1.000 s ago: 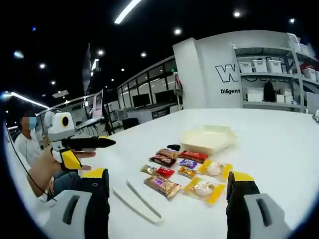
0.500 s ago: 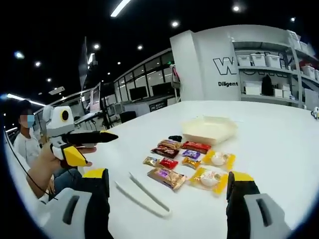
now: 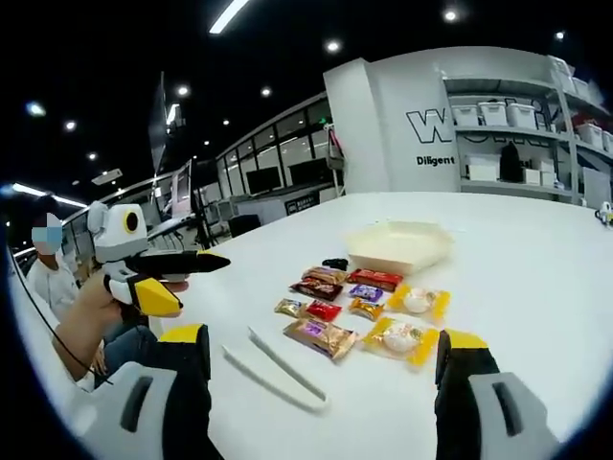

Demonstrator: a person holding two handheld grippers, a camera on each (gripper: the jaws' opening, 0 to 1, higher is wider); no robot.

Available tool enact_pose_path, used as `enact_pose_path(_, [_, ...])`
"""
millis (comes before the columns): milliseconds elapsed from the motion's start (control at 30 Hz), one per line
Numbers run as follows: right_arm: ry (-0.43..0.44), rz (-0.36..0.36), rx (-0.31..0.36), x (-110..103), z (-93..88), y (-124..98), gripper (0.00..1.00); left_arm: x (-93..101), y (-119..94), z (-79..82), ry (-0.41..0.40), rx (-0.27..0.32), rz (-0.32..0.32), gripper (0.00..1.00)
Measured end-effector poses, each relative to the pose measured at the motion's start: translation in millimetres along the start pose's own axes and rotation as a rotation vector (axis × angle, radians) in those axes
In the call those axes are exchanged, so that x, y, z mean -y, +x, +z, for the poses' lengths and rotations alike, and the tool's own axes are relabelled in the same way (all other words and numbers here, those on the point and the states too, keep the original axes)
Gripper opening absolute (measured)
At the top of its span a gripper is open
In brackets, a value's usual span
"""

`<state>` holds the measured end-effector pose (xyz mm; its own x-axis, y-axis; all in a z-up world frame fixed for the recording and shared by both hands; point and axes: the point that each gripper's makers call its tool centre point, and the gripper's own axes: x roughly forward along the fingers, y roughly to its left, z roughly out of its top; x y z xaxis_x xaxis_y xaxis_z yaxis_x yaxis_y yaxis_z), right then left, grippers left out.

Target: Place the target food into the container with the food tongs after gripping and lifting it, then release it inside without dropping or visibly crushing the food.

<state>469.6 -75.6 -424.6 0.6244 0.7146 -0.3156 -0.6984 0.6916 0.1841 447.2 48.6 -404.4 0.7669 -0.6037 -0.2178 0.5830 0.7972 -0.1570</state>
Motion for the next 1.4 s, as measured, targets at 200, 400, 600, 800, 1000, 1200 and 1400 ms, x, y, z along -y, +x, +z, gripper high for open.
enact_pose_path(200, [0.007, 0.001, 0.000, 1, -0.6, -1, 1.00, -2.2, 1, -1.7, 0.001, -0.008, 0.009, 0.79])
enact_pose_path(400, [0.010, 0.006, 0.004, 2, -1.1, -1, 1.00, -3.2, 2, -1.9, 0.005, -0.009, 0.017, 0.79])
enact_pose_path(600, [0.010, 0.016, 0.004, 0, -1.0, 0, 1.00, -4.7, 2, -2.7, 0.007, -0.011, 0.022, 0.79])
enact_pose_path(800, [0.011, 0.032, 0.003, -2, -2.3, 1, 0.99, -7.6, 0, -4.6, 0.008, -0.012, 0.028, 0.78])
enact_pose_path(1000, [0.006, 0.051, -0.001, -6, -3.6, 3, 0.99, -7.9, 0, -6.1, 0.010, -0.011, 0.027, 0.77])
enact_pose_path(1200, [0.000, 0.063, 0.008, -6, -2.7, 3, 0.98, -8.0, 1, -9.1, 0.017, -0.018, 0.026, 0.76])
enact_pose_path(1400, [-0.015, 0.100, 0.001, -10, -7.2, 5, 0.97, -8.2, 1, -14.1, 0.028, -0.026, 0.025, 0.75])
